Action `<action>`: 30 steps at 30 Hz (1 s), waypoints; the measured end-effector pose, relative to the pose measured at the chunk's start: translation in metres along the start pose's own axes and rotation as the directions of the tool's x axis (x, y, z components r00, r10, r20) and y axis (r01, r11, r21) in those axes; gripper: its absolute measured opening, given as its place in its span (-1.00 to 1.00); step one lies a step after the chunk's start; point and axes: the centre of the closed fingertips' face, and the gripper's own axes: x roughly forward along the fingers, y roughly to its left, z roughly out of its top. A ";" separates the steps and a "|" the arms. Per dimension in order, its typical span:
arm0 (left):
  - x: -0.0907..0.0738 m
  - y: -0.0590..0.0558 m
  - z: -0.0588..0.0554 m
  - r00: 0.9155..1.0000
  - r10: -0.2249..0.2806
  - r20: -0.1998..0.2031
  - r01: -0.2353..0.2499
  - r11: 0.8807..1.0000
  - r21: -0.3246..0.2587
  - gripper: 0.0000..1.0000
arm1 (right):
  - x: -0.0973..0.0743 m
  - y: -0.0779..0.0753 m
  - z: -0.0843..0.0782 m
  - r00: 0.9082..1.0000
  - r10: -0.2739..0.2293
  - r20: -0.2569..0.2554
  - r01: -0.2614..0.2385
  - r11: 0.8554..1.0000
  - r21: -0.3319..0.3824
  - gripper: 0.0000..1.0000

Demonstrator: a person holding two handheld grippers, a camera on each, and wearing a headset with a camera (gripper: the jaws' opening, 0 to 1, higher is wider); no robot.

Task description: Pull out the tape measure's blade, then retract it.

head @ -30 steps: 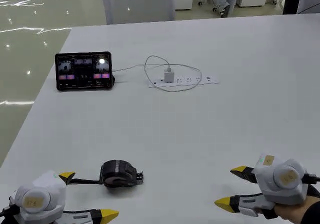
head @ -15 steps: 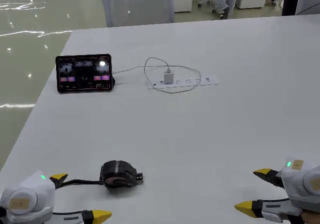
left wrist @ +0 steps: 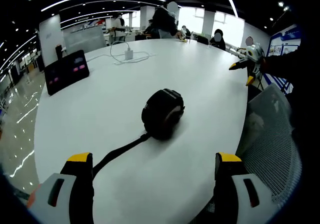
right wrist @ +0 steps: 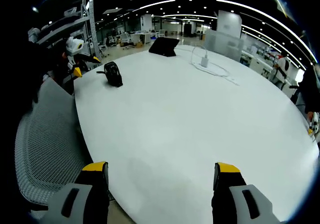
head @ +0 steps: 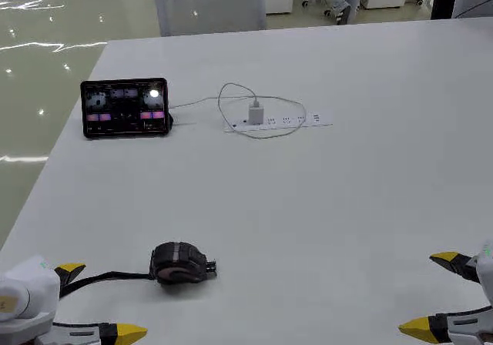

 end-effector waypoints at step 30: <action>-0.025 0.009 0.012 0.999 0.027 0.030 -0.027 1.000 -0.001 0.98 | -0.025 0.001 -0.004 1.000 -0.006 0.017 0.005 1.000 0.015 0.98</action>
